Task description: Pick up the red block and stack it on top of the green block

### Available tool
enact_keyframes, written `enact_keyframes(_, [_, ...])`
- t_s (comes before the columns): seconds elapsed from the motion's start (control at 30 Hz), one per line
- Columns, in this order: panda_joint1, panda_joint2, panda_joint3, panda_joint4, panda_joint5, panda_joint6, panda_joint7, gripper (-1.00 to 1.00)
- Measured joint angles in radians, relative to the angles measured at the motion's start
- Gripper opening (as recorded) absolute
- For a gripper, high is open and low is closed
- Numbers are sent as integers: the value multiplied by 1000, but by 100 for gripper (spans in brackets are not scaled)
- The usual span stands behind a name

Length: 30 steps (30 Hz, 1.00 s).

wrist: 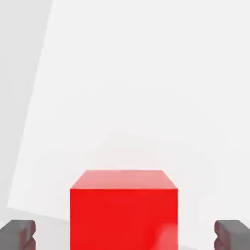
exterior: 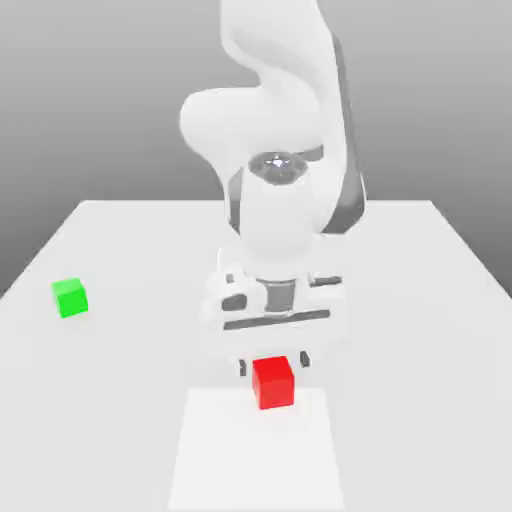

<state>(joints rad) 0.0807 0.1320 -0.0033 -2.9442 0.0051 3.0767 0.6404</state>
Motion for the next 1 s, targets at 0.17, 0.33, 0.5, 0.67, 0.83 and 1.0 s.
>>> enact_keyframes(0.17, [-2,24,2,3,-2,21,2,-100])
enact_keyframes(0.33, [-4,-30,2,-4,-7,-26,5,-100])
enact_keyframes(0.5, [0,-205,-2,-29,-8,-177,6,-100])
enact_keyframes(0.67, [-73,-300,-74,-25,-52,-266,-72,-100])
enact_keyframes(0.83, [-199,-334,-193,-3,-120,-308,-207,-100])
enact_keyframes(1.0, [-325,-362,-315,20,-186,-346,-346,-100])
